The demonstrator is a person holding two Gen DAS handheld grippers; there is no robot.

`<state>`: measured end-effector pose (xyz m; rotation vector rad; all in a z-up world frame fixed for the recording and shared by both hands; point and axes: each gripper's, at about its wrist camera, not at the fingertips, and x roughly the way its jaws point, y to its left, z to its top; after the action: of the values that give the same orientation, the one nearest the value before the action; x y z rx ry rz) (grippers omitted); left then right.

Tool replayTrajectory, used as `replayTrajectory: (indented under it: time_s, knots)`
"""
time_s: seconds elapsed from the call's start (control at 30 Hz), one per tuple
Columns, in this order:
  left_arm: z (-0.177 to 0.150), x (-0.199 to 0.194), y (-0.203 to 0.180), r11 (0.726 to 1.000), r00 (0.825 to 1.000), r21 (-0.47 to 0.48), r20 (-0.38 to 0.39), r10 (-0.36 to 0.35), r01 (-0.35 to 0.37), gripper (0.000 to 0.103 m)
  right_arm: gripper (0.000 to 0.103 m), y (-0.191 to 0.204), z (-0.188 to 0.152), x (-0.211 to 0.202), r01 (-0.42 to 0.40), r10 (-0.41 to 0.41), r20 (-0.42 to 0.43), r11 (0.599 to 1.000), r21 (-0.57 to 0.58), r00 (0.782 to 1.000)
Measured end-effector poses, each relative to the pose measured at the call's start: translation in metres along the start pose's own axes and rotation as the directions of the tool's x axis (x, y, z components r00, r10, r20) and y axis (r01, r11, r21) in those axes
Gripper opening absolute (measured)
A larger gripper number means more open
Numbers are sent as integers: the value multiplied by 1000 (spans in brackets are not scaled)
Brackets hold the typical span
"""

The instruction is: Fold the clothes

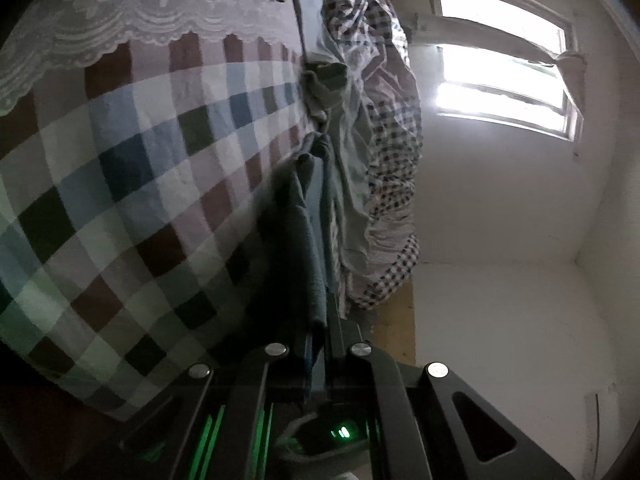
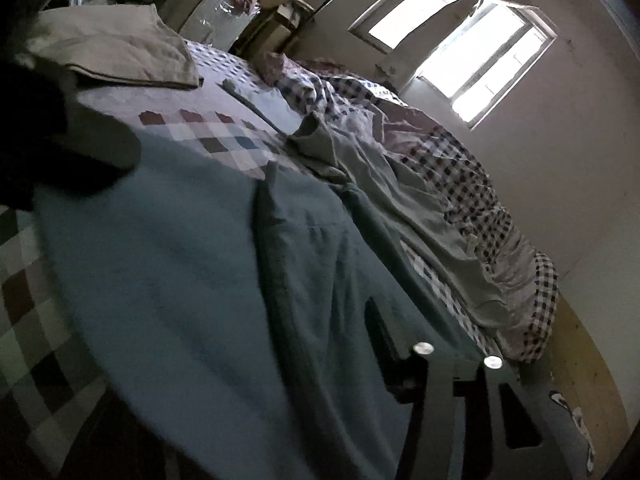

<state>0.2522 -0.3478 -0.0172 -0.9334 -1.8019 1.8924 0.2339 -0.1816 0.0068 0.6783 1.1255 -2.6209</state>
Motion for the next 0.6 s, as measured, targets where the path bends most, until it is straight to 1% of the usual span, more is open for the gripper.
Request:
replayTrajectory:
  time_s: [0.07,0.1,0.17,0.23,0.27,0.37,0.4,0.43,0.47,0.5,0.53,0.57,0.6]
  knots:
    - [2,2,-1,1000,1000,-2,0,7,-7,2,32,-1,2,6,-20,20,-15,1000,8,1000]
    - [3,3,1,1000,1000,-7,-1,12,-12,2,27,-2,4,10,-31,31,-22,999,12,999]
    - [4,3,3,1000,1000,-16,-1,26,-26,2,13,0,4,13,-59,59,-34,998,12,998]
    - [7,4,1,999,999,-11,1,38,-38,2,10,0,4,16,-85,86,-38,996,16,996]
    - [9,6,-1,998,998,7,4,60,-60,2,8,-1,4,16,-97,98,-36,995,21,995]
    - [18,13,-16,986,992,107,6,128,-128,3,6,-6,1,16,-139,141,-26,989,53,990]
    - [23,14,-20,979,988,133,12,153,-154,8,6,-10,1,15,-160,162,-20,984,74,987]
    - [29,16,-21,976,986,140,16,165,-166,20,5,-15,0,14,-181,183,-13,979,95,983]
    - [35,17,-22,973,984,146,20,176,-177,42,5,-20,0,12,-199,201,-9,973,115,980]
    - [40,18,-23,970,982,152,24,188,-189,53,5,-24,0,11,-215,218,-4,967,135,976]
    - [47,20,-24,967,980,159,26,199,-200,60,5,-29,1,9,-229,232,1,962,151,973]
    - [55,25,-26,962,978,173,16,210,-209,61,5,-34,1,7,-243,245,7,955,168,969]
    - [63,33,-31,955,975,202,-10,222,-215,61,5,-38,1,5,-253,255,11,951,180,967]
